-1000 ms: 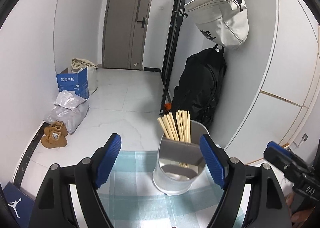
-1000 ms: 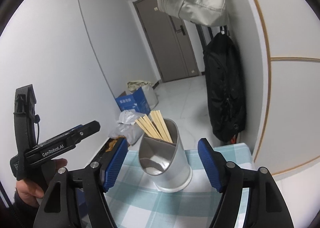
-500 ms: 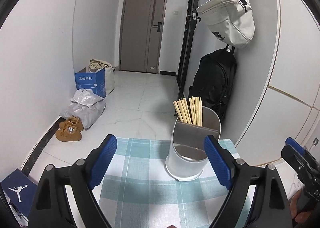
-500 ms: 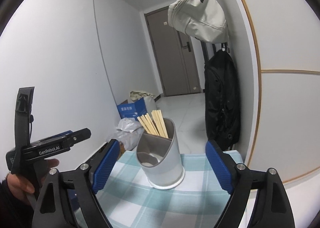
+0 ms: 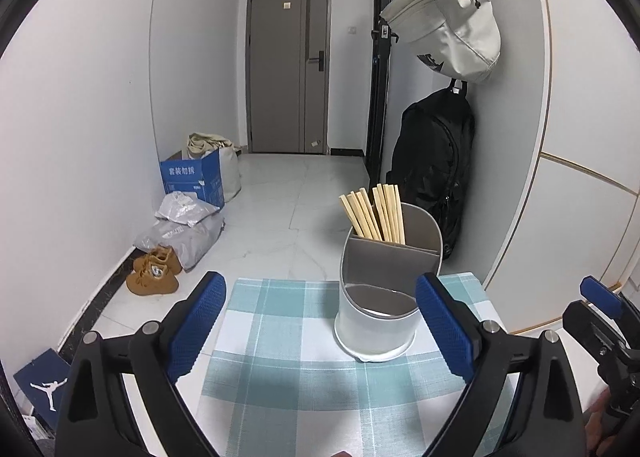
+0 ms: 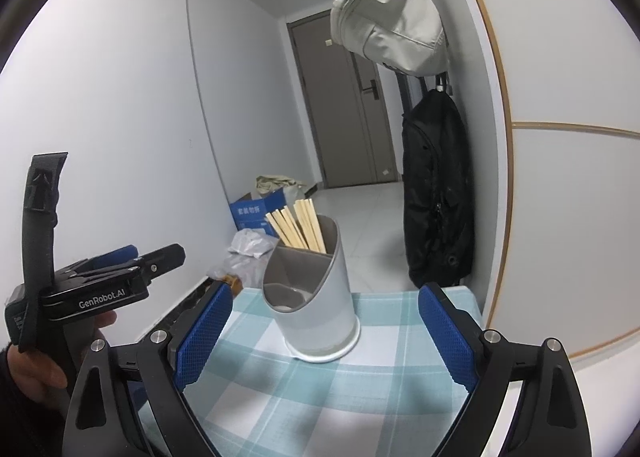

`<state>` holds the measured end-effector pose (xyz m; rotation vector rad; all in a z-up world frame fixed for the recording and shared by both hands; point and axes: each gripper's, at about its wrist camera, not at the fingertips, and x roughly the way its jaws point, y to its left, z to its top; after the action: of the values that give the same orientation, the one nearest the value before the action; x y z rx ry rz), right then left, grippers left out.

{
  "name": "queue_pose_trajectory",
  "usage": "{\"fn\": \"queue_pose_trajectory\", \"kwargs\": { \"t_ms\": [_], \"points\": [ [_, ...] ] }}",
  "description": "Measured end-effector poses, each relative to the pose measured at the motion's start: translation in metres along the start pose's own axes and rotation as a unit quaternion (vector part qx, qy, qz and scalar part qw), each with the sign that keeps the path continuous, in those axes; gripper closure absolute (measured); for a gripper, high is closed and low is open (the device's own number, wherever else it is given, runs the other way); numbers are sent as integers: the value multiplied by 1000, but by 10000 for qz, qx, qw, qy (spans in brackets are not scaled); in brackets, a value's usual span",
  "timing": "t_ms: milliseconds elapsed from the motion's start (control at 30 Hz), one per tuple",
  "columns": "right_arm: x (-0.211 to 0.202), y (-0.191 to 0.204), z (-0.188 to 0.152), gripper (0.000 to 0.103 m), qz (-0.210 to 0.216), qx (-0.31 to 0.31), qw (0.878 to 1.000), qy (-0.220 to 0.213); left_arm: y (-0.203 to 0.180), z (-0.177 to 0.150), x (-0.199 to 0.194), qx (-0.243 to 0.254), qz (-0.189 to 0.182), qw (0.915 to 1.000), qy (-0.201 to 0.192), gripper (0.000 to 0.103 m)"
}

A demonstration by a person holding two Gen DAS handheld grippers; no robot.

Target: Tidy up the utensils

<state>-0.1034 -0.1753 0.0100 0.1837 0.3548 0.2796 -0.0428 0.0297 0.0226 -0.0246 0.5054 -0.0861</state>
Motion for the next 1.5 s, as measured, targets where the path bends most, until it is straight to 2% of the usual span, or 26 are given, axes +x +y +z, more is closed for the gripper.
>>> {"fn": "queue_pose_trajectory", "kwargs": {
  "t_ms": [567, 1500],
  "points": [
    [-4, -2, -2, 8, -77, 53, 9999, -38, -5, -4, 3, -13, 11, 9999, 153, 10],
    [-5, -3, 0, 8, -197, 89, 9998, -44, -4, -5, 2, -79, 101, 9998, 129, 10]
  ]
}}
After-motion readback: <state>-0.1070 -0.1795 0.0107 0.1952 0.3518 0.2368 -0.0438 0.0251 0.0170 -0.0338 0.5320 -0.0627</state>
